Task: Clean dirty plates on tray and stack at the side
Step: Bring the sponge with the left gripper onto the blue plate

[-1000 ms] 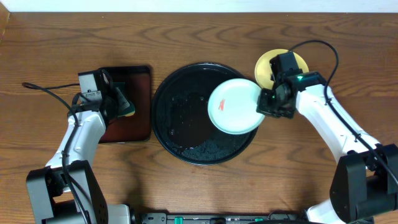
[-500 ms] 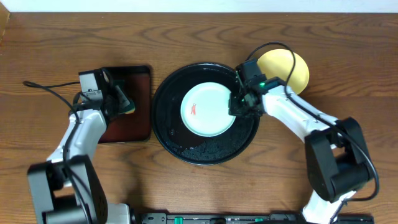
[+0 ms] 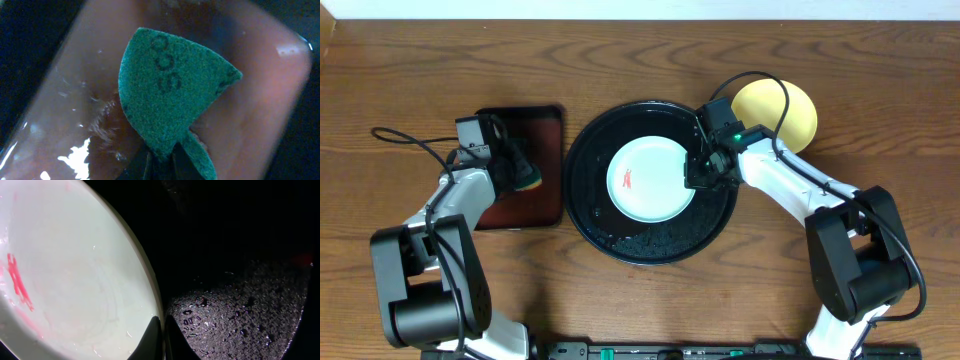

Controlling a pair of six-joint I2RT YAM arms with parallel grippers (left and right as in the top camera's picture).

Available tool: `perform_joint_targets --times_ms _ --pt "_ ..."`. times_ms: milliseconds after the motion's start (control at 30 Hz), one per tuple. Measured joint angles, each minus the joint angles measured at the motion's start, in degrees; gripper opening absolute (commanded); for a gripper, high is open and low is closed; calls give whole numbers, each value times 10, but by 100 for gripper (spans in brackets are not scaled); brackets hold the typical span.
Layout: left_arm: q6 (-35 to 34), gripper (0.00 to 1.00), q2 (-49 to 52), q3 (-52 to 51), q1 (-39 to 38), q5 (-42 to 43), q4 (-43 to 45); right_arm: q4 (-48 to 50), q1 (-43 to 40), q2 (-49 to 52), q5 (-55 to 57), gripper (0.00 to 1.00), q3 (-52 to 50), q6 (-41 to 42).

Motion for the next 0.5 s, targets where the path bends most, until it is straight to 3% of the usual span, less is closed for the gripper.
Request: perform_joint_targets --times_ms 367,500 --pt "0 8 -221 0 -1 31 -72 14 0 0 7 1 0 -31" --pt "0 8 -240 0 -10 56 -74 38 0 0 8 1 0 -42"
